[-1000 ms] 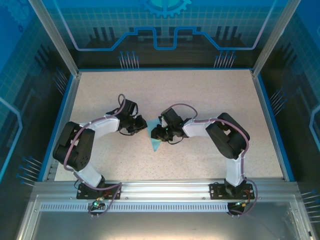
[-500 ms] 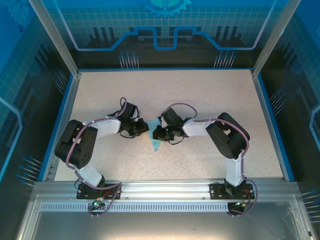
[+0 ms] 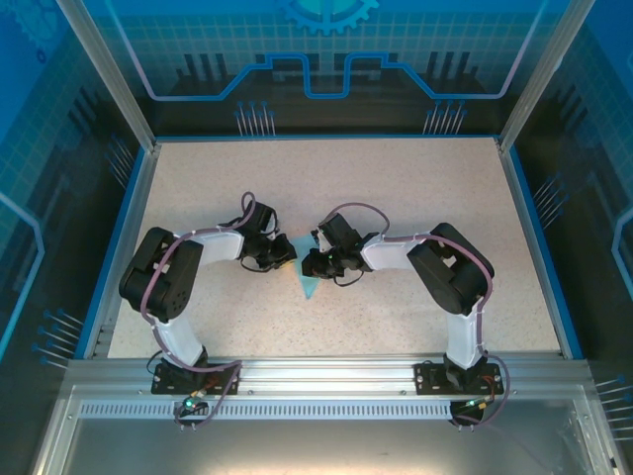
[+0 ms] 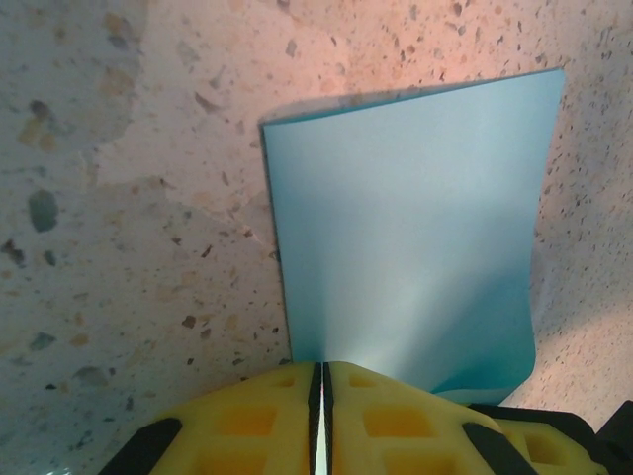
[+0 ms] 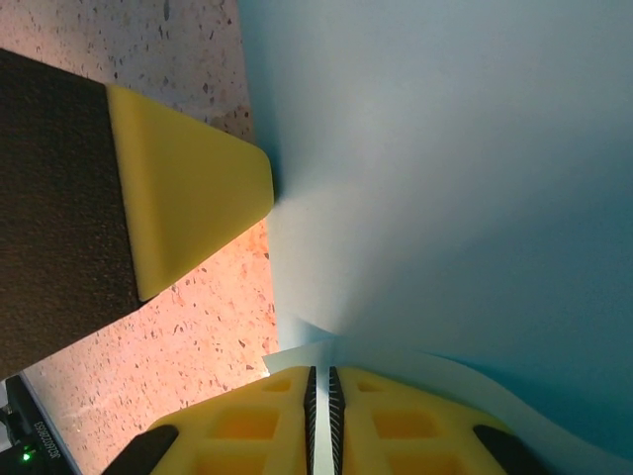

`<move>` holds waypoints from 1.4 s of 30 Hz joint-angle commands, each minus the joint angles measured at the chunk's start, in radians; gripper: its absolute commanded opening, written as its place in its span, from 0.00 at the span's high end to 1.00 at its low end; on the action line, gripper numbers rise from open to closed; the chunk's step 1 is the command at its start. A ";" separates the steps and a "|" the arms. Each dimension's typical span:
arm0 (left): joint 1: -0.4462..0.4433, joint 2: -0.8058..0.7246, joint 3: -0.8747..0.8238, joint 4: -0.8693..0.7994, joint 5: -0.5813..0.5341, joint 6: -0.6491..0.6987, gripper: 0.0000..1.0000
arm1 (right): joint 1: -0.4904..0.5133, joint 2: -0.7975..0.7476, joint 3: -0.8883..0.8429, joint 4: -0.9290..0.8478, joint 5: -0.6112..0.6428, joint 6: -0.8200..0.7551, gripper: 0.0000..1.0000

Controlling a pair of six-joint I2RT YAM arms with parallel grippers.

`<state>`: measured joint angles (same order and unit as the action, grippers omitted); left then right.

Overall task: Fold a paper plane with a square sheet of paper (pick it up from the middle)
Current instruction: Third fold the triangle at the center of the table.

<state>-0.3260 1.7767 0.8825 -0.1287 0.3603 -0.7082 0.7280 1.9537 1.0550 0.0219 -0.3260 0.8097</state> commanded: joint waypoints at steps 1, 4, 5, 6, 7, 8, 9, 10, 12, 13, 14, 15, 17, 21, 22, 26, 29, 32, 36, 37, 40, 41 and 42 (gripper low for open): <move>0.001 0.032 0.018 -0.032 -0.003 0.003 0.90 | 0.008 0.020 0.000 0.006 -0.004 -0.019 0.86; 0.001 0.030 0.017 -0.034 -0.003 0.004 0.90 | 0.007 0.024 0.004 0.016 -0.008 -0.016 0.86; 0.001 0.031 0.017 -0.036 -0.003 0.006 0.90 | 0.007 0.026 0.002 0.023 -0.011 -0.016 0.86; 0.001 0.030 0.016 -0.036 -0.003 0.006 0.90 | 0.006 0.025 0.001 0.028 -0.013 -0.016 0.86; 0.001 0.031 0.016 -0.036 -0.003 0.007 0.90 | 0.007 0.028 0.001 0.029 -0.013 -0.016 0.86; 0.001 0.031 0.016 -0.035 -0.002 0.007 0.90 | 0.007 0.028 0.000 0.032 -0.013 -0.015 0.86; 0.001 0.032 0.017 -0.038 -0.001 0.008 0.90 | 0.007 0.029 0.000 0.035 -0.012 -0.015 0.86; 0.001 0.030 0.016 -0.038 -0.001 0.008 0.90 | 0.005 0.030 0.001 0.036 -0.011 -0.016 0.86; 0.001 0.031 0.016 -0.038 -0.001 0.009 0.90 | 0.003 0.030 -0.001 0.047 -0.016 -0.015 0.86; 0.001 0.031 0.016 -0.040 0.000 0.010 0.90 | 0.004 0.031 -0.002 0.047 -0.014 -0.015 0.86; 0.000 0.032 0.016 -0.039 0.000 0.010 0.90 | 0.004 0.032 -0.001 0.047 -0.015 -0.016 0.86; 0.000 0.030 0.017 -0.039 0.000 0.009 0.90 | 0.004 0.033 0.000 0.043 -0.012 -0.014 0.86; 0.000 0.029 0.018 -0.038 0.000 0.009 0.90 | 0.001 0.038 0.001 0.041 -0.011 -0.017 0.86; -0.002 0.019 0.021 -0.043 0.000 0.009 0.90 | 0.001 0.049 0.005 0.018 -0.002 -0.019 0.86; -0.002 0.014 0.021 -0.045 0.000 0.008 0.90 | 0.002 0.052 0.005 0.011 0.003 -0.020 0.86; -0.002 -0.054 -0.004 -0.040 -0.006 -0.017 0.89 | 0.001 0.059 0.007 -0.039 0.036 -0.016 0.88; -0.001 -0.127 -0.052 -0.023 -0.012 -0.047 0.90 | 0.000 0.059 -0.001 -0.059 0.048 -0.003 0.90; -0.006 -0.190 -0.130 0.018 0.008 -0.083 0.90 | -0.001 0.059 -0.002 -0.078 0.058 0.008 0.92; -0.033 -0.263 -0.213 0.068 0.057 -0.126 0.90 | 0.000 0.060 -0.003 -0.083 0.052 0.021 0.94; -0.045 -0.273 -0.224 0.080 0.072 -0.136 0.91 | 0.000 0.060 -0.003 -0.085 0.052 0.022 0.94; -0.099 -0.298 -0.253 0.110 0.086 -0.172 0.91 | 0.000 0.063 0.003 -0.094 0.049 0.026 0.95; -0.114 -0.305 -0.264 0.126 0.091 -0.187 0.91 | 0.000 0.063 0.005 -0.096 0.049 0.027 0.94; -0.127 -0.308 -0.274 0.145 0.095 -0.206 0.91 | 0.000 0.067 0.006 -0.099 0.050 0.028 0.95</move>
<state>-0.4191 1.5002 0.6342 -0.0471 0.4061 -0.8482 0.7265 1.9671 1.0626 0.0254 -0.3210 0.8288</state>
